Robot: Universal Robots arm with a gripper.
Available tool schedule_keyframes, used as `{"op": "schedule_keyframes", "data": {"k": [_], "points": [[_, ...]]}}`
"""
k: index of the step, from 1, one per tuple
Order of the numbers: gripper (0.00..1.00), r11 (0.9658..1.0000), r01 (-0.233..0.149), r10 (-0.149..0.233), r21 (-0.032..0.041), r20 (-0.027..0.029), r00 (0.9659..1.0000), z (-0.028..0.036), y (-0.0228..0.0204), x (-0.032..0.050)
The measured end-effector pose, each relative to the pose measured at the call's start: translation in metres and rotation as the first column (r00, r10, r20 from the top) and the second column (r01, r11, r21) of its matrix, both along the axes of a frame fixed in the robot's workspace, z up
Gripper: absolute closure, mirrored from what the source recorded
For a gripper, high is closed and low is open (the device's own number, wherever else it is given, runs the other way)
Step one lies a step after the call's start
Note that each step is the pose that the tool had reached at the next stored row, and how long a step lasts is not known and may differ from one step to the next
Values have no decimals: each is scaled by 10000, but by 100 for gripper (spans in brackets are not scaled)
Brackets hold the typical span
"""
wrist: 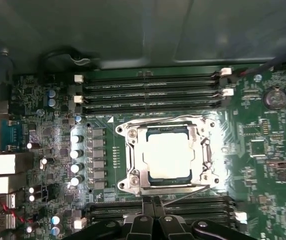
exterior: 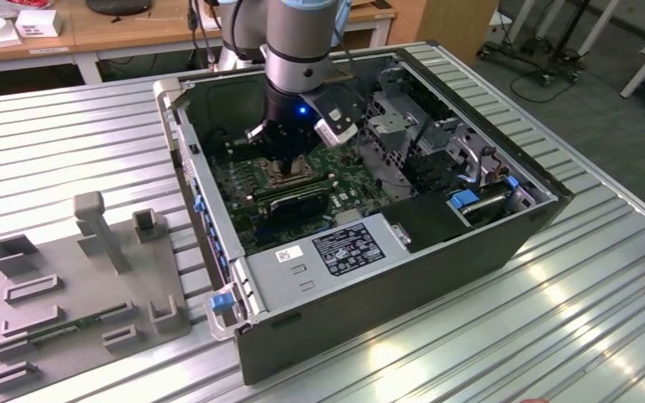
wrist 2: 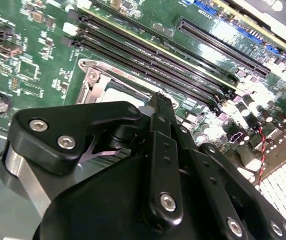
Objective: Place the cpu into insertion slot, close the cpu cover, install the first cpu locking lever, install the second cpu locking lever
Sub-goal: 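Install the second cpu locking lever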
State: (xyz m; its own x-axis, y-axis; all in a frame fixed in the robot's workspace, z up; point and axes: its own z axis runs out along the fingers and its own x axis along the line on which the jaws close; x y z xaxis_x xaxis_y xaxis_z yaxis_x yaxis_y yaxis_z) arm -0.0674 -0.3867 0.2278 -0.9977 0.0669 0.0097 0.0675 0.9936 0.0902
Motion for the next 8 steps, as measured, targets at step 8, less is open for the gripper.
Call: {"op": "schedule_keyframes", "data": {"k": [8], "points": [[89, 10000, 0, 0, 1, 12, 10000, -115, 3, -77]]}}
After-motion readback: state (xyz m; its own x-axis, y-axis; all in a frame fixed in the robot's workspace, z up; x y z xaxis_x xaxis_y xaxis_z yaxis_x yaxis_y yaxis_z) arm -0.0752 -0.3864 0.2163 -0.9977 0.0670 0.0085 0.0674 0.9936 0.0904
